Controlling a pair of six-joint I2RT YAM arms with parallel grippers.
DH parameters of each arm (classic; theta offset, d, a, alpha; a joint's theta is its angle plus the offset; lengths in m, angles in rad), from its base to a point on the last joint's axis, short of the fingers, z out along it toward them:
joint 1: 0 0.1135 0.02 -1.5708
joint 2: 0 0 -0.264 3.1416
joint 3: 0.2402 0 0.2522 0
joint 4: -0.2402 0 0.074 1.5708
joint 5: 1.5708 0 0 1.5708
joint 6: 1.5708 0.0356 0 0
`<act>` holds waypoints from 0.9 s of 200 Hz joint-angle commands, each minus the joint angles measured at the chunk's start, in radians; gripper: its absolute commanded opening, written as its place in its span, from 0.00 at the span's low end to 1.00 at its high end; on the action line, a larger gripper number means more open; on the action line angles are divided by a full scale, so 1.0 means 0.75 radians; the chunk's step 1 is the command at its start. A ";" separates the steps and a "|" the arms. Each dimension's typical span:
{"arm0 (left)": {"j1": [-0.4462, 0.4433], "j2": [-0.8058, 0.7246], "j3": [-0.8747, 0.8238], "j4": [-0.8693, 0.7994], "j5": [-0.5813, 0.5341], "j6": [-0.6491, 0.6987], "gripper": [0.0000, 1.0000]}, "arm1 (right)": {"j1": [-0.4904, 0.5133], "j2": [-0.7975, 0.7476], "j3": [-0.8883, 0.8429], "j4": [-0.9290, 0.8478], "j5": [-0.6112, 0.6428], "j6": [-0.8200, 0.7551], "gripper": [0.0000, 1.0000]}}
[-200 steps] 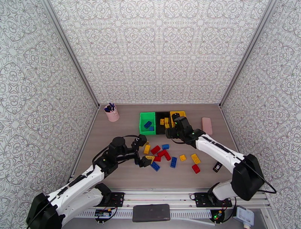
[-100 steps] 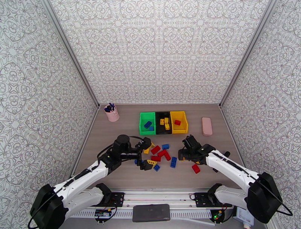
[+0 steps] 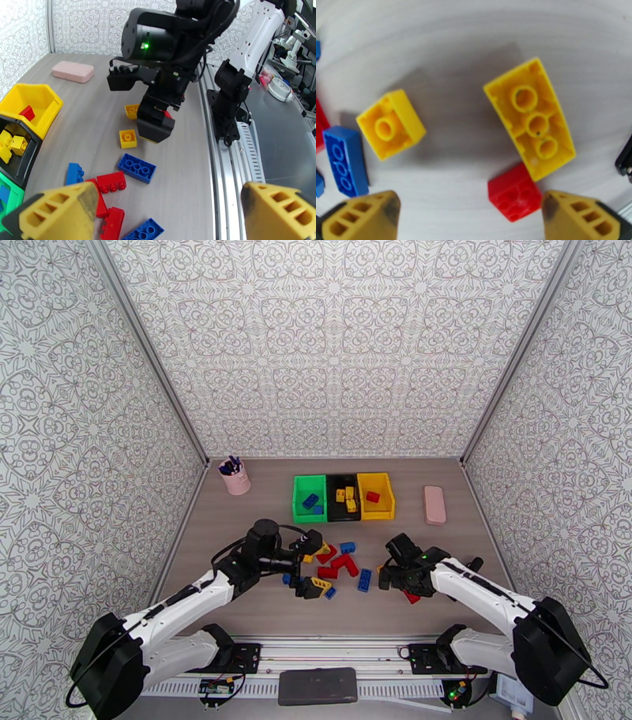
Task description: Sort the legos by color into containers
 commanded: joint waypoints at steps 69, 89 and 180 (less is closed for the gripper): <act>-0.005 0.009 0.026 -0.001 0.019 0.030 1.00 | -0.004 0.005 0.031 -0.019 -0.158 -0.012 0.81; -0.003 0.007 0.021 0.001 0.016 0.033 1.00 | -0.008 0.016 0.044 -0.073 -0.043 -0.039 0.76; -0.005 0.013 0.024 0.008 0.016 0.032 1.00 | -0.017 0.177 0.025 -0.005 -0.022 -0.111 0.59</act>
